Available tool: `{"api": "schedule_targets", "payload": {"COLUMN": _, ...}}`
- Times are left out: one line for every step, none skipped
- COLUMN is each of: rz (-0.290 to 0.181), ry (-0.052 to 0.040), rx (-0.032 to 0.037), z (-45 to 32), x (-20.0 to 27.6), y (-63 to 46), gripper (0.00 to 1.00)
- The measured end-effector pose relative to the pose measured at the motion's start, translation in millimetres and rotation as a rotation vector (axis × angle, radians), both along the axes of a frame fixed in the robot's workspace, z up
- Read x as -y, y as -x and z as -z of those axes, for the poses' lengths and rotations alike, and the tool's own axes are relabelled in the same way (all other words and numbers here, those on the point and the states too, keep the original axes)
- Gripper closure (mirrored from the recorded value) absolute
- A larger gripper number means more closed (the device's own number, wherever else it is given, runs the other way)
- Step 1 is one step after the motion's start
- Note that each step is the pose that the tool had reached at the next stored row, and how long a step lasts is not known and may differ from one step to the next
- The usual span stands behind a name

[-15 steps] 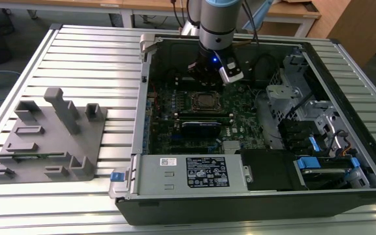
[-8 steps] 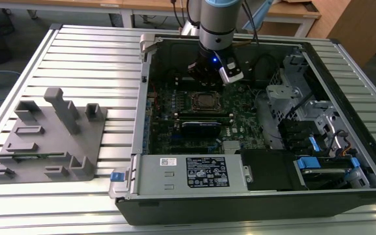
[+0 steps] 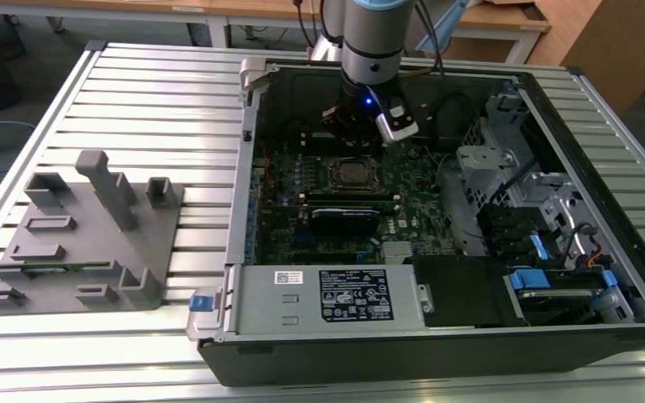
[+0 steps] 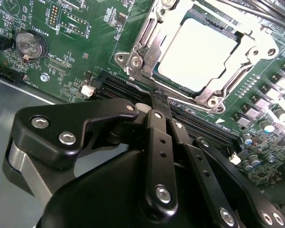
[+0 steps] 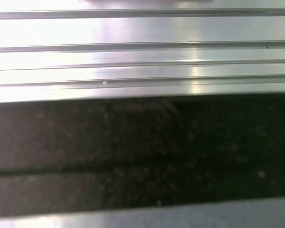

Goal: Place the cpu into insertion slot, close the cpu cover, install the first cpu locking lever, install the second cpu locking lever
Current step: 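Install the first cpu locking lever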

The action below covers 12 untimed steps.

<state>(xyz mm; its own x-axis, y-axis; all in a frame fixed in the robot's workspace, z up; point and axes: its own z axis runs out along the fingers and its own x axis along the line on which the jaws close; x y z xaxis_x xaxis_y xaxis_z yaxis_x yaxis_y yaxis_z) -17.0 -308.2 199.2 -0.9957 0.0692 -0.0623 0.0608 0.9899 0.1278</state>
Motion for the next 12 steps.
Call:
{"api": "schedule_targets", "payload": {"rz": 0.000, "ry": 0.0000, "rx": 0.0000, "z": -0.8, "x": 0.0, "y": 0.0, "gripper": 0.89}}
{"api": "schedule_targets", "payload": {"rz": 0.000, "ry": 0.0000, "rx": 0.0000, "z": -1.4, "x": 0.0, "y": 0.0, "gripper": 0.89}}
{"api": "schedule_targets", "payload": {"rz": 0.000, "ry": 0.0000, "rx": 0.0000, "z": -1.9, "x": 0.0, "y": 0.0, "gripper": 0.89}}
{"api": "schedule_targets", "payload": {"rz": 0.000, "ry": 0.0000, "rx": 0.0000, "z": -2.4, "x": 0.0, "y": 0.0, "gripper": 0.89}}
{"api": "schedule_targets", "payload": {"rz": 0.000, "ry": 0.0000, "rx": 0.0000, "z": -2.8, "x": 0.0, "y": 0.0, "gripper": 0.89}}
{"api": "schedule_targets", "payload": {"rz": 0.000, "ry": 0.0000, "rx": 0.0000, "z": -3.1, "x": 0.0, "y": 0.0, "gripper": 0.89}}
{"api": "schedule_targets", "payload": {"rz": 0.000, "ry": -0.0001, "rx": 0.0001, "z": -3.3, "x": 0.0, "y": 0.0, "gripper": 0.89}}
{"api": "schedule_targets", "payload": {"rz": 0.000, "ry": -0.0001, "rx": 0.0000, "z": -3.6, "x": 0.0, "y": 0.0, "gripper": 0.89}}
{"api": "schedule_targets", "payload": {"rz": 0.000, "ry": -0.0001, "rx": 0.0001, "z": -3.8, "x": 0.0, "y": 0.0, "gripper": 0.89}}
{"api": "schedule_targets", "payload": {"rz": 0.000, "ry": -0.0002, "rx": 0.0001, "z": -4.0, "x": -0.1, "y": 0.0, "gripper": 0.89}}
{"api": "schedule_targets", "payload": {"rz": 0.000, "ry": -0.0001, "rx": 0.0001, "z": -4.1, "x": -0.2, "y": -0.1, "gripper": 0.89}}
{"api": "schedule_targets", "payload": {"rz": 0.000, "ry": -0.0001, "rx": 0.0001, "z": -4.2, "x": -0.1, "y": 0.0, "gripper": 0.89}}
